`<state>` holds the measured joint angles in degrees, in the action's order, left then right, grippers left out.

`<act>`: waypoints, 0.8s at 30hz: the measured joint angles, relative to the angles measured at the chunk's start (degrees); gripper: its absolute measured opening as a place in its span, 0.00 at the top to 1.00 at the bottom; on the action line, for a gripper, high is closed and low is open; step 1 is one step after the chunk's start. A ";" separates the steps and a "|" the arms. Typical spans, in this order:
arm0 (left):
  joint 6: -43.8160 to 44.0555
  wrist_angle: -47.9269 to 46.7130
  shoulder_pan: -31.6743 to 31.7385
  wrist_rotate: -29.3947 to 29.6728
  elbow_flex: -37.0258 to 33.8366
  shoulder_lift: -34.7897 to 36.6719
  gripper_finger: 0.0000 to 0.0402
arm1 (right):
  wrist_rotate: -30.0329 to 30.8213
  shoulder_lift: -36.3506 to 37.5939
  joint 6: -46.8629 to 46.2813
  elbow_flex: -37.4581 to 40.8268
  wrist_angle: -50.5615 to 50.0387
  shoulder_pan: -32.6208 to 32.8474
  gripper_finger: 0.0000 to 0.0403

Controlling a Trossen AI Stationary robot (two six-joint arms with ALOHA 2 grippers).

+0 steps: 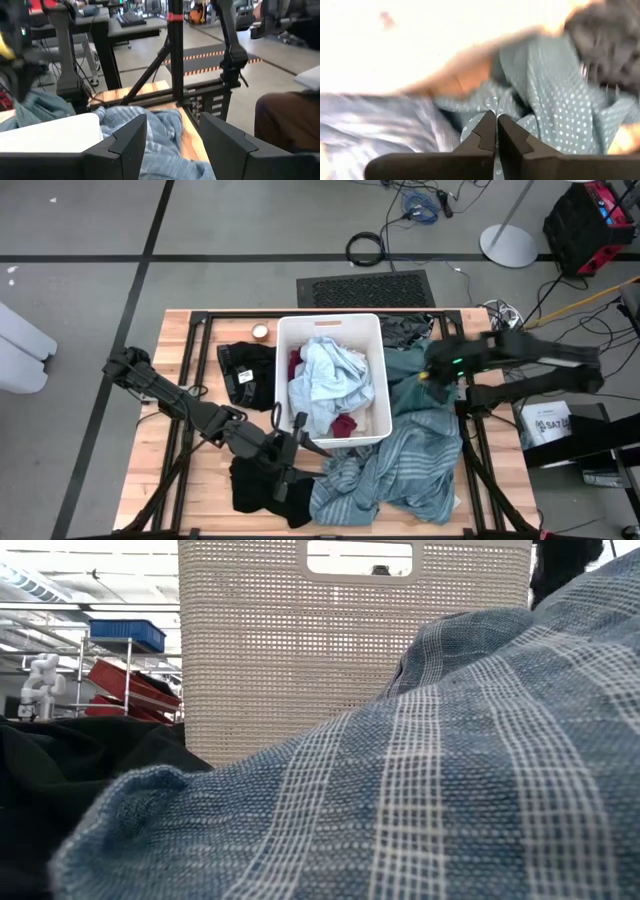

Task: Sort clothes
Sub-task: Put the green patterned shirt into the laundry bin

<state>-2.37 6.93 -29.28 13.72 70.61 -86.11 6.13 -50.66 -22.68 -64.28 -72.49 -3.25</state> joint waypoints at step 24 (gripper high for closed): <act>-16.37 22.96 5.32 12.72 20.79 -26.88 0.52 | -12.18 13.63 6.08 -8.71 28.58 4.92 1.00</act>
<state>-18.75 29.89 -23.95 26.44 91.39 -112.98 -6.05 -37.03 -16.60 -72.99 -43.91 1.67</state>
